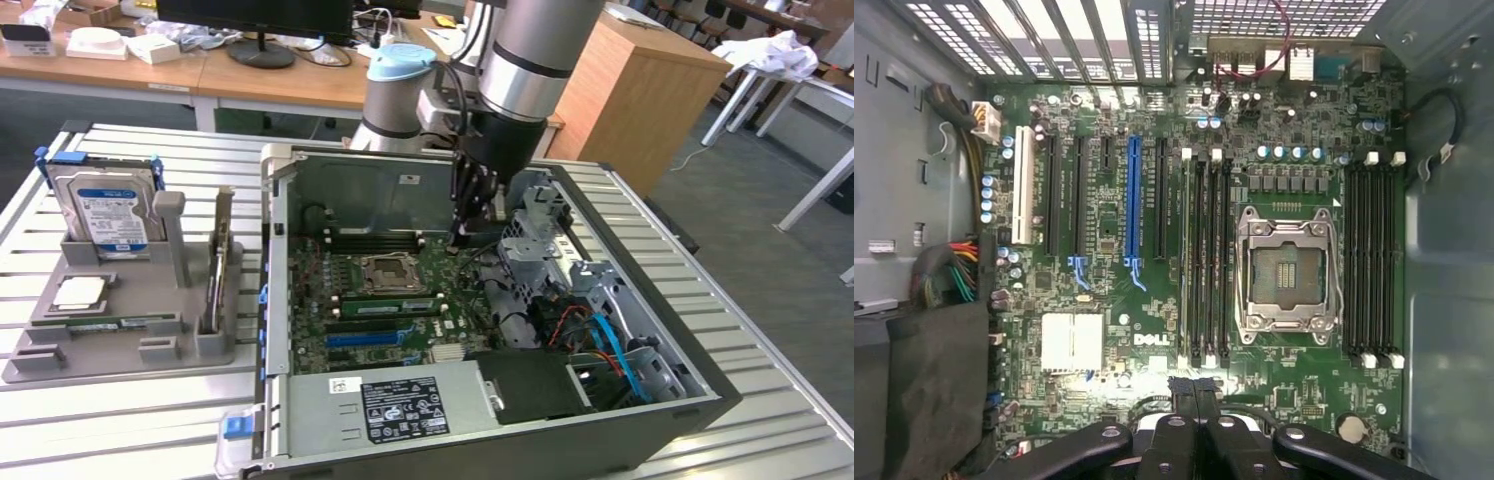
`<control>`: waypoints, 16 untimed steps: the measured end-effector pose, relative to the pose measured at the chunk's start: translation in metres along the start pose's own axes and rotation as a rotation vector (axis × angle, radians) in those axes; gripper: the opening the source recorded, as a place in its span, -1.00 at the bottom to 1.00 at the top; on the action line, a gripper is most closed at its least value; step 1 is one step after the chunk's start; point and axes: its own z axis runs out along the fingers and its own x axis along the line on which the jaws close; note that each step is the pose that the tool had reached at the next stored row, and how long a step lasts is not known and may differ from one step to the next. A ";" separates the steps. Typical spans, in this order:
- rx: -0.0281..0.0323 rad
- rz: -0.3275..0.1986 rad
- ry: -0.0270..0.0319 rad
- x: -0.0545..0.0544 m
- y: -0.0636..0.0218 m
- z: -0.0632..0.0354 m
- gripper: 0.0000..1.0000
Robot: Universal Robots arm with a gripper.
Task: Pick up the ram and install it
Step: 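Press down the ram until it locks into place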
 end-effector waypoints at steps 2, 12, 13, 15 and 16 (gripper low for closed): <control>0.0000 0.000 0.0000 0.000 0.0000 0.0008 -0.80; 0.0000 0.000 -0.0001 0.000 -0.0002 0.0043 -0.80; 0.0000 0.000 -0.0001 0.000 -0.0002 0.0047 -0.80; 0.0000 0.000 -0.0001 0.000 -0.0002 0.0055 -0.80; 0.0000 0.000 0.0000 0.000 -0.0002 0.0059 -0.80</control>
